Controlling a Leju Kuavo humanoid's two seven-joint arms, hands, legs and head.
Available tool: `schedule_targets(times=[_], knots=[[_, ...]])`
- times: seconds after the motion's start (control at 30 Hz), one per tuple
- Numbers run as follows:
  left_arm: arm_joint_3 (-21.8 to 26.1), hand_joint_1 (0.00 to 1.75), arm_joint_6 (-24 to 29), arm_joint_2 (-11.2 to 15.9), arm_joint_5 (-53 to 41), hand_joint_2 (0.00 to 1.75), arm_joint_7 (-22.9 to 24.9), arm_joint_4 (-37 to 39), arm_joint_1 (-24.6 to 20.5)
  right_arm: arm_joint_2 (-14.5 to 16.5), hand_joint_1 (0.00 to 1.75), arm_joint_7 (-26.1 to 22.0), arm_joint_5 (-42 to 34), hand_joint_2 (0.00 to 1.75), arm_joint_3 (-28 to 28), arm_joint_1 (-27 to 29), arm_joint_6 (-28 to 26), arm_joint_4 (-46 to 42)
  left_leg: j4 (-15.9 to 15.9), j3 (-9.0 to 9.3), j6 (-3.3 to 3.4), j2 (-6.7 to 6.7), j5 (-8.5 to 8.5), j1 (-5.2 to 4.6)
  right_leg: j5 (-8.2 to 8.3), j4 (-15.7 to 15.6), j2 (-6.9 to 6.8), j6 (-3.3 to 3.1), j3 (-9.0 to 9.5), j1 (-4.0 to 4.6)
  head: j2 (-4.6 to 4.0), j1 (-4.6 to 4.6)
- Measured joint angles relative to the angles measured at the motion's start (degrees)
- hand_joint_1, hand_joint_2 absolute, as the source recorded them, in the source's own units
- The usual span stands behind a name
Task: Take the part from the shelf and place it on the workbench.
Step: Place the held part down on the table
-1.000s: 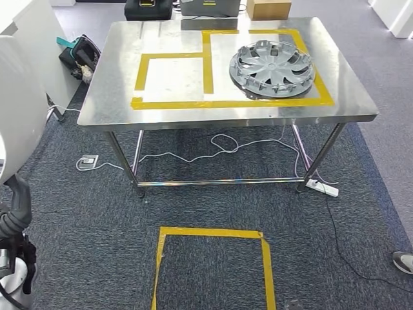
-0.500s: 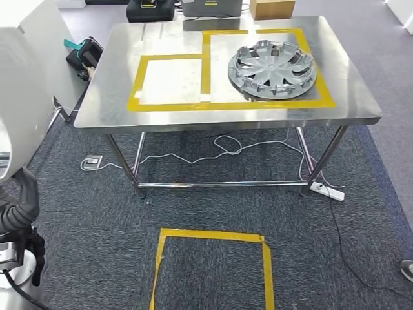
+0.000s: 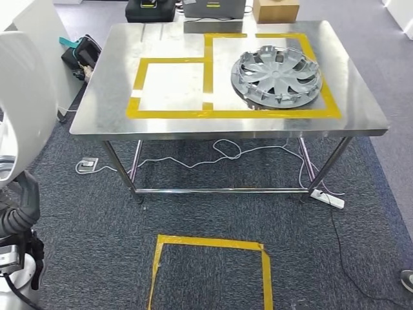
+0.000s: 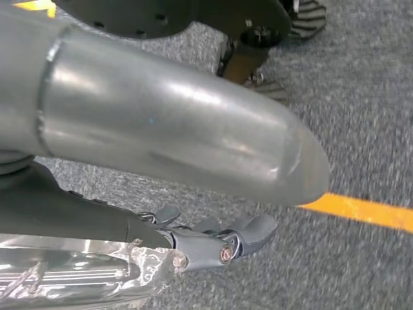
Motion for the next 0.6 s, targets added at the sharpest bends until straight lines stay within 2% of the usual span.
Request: schedule_targets(times=[0.03,0.07,0.1,0.17,0.2,0.23,0.27,0.3,0.33,0.37,0.4,0.43,0.47,0.53,0.57,0.6], knots=[[0.0,1.75,0.0,0.0,-0.1,1.75,0.0,0.0,0.1,0.0,0.0,0.0,0.0,0.0,0.0,0.0,0.1,0.0,-0.2,0.49,0.31,-0.13,-0.27,0.1,-0.16,0.5,-0.09,0.31,0.19,-0.02,0.0,0.04],[0.0,1.75,-0.1,0.0,-0.2,1.75,0.0,0.0,0.1,0.0,0.0,0.0,0.1,0.0,0.0,-0.1,0.2,0.0,-0.2,1.06,0.62,-0.21,-0.56,0.17,-0.7,2.0,-0.15,0.54,-0.54,-0.04,0.0,0.16],[0.0,1.75,-0.2,0.0,-0.3,1.75,0.0,0.0,0.2,0.1,0.0,0.0,0.1,0.0,0.0,-0.2,0.2,0.0,-0.3,1.57,0.87,-0.26,-0.91,0.2,-1.58,4.8,-0.18,0.7,-2.16,-0.06,0.0,0.22],[0.0,1.75,-0.2,0.0,-0.3,1.75,0.0,0.0,0.3,0.2,0.0,0.0,0.1,0.0,0.1,-0.2,0.3,0.0,-0.3,2.47,1.21,-0.31,-1.8,0.08,-4.26,12.5,-0.17,0.85,-7.18,0.0,0.0,0.38],[0.0,1.75,-0.3,0.0,-0.3,1.75,0.0,0.0,0.4,0.2,0.0,0.0,0.1,0.0,0.1,-0.1,0.3,0.0,-0.3,3.04,1.27,-0.39,-2.32,0.02,-5.36,15.3,-0.16,0.86,-9.52,0.04,0.0,0.41],[0.0,1.75,-0.3,0.0,-0.3,1.75,0.0,0.0,0.5,0.2,0.0,0.0,0.2,0.0,0.1,0.0,0.3,0.0,-0.3,3.75,1.27,-0.49,-2.88,-0.02,-5.66,16.3,-0.15,0.82,-11.03,0.08,0.0,0.44],[0.0,1.75,-0.3,0.0,-0.3,1.75,0.0,0.0,0.7,0.2,0.0,0.0,0.2,0.0,0.1,0.1,0.3,0.0,-0.3,4.61,1.22,-0.58,-3.49,-0.04,-4.7,15.0,-0.15,0.75,-11.45,0.1,0.0,0.45],[0.0,1.75,-0.3,0.0,-0.3,1.75,0.0,0.0,0.7,0.2,0.0,0.0,0.3,0.0,0.1,0.2,0.4,0.0,-0.3,5.61,1.13,-0.64,-4.16,-0.04,-2.47,11.9,-0.15,0.64,-10.98,0.1,0.0,0.46],[0.0,1.75,-0.3,0.0,-0.3,1.75,0.0,0.0,0.8,0.2,0.0,0.0,0.3,0.0,0.1,0.2,0.4,0.0,-0.4,6.51,0.97,-0.66,-4.86,-0.03,0.93,8.1,-0.17,0.5,-10.05,0.1,0.0,0.46],[0.0,1.75,-0.3,0.0,-0.3,1.75,0.0,0.0,0.8,0.2,0.0,0.0,0.3,0.0,0.1,0.2,0.4,0.1,-0.4,7.32,0.75,-0.68,-5.49,-0.06,3.44,4.8,-0.23,0.27,-9.25,0.15,0.0,0.41],[0.0,1.75,-0.2,0.0,-0.3,1.75,0.0,0.0,0.8,0.2,0.0,0.0,0.3,0.0,0.1,0.2,0.5,0.1,-0.6,7.85,0.45,-0.7,-6.03,-0.08,5.18,2.6,-0.29,-0.03,-8.46,0.24,0.0,0.36],[0.0,1.75,-0.2,0.0,-0.3,1.75,0.0,0.0,0.8,0.3,0.0,0.1,0.4,0.0,0.1,0.1,0.5,0.1,-0.8,8.28,0.09,-0.72,-6.29,-0.11,5.96,1.6,-0.33,-0.41,-8.06,0.35,0.0,0.32],[0.0,1.75,-0.2,0.1,-0.3,1.75,0.0,-0.1,0.8,0.3,0.0,0.1,0.4,0.0,0.1,0.1,0.5,0.2,-1.0,8.7,-0.26,-0.74,-6.31,-0.14,5.57,1.4,-0.35,-0.85,-7.78,0.45,0.0,0.27],[0.0,1.75,-0.1,0.2,-0.4,1.75,0.0,-0.1,0.9,0.4,0.0,0.1,0.4,0.0,0.1,0.0,0.5,0.2,-0.7,9.17,-0.83,-0.68,-6.25,-0.13,5.81,0.8,-0.22,-1.67,-6.74,0.29,-0.01,0.25],[0.0,1.75,-0.1,0.2,-0.4,1.75,0.0,-0.2,0.9,0.4,0.0,0.1,0.5,0.0,0.1,0.0,0.6,0.2,0.7,8.61,-1.08,-0.62,-6.54,-0.12,5.79,0.6,-0.19,-2.03,-6.2,0.15,-0.01,0.12],[0.0,1.75,-0.1,0.3,-0.4,1.75,0.0,-0.2,0.8,0.5,0.0,0.1,0.5,0.0,0.1,-0.1,0.6,0.2,3.2,7.24,-1.34,-0.56,-7.3,-0.08,5.64,0.5,-0.15,-2.31,-5.73,0.01,-0.01,0.03]])
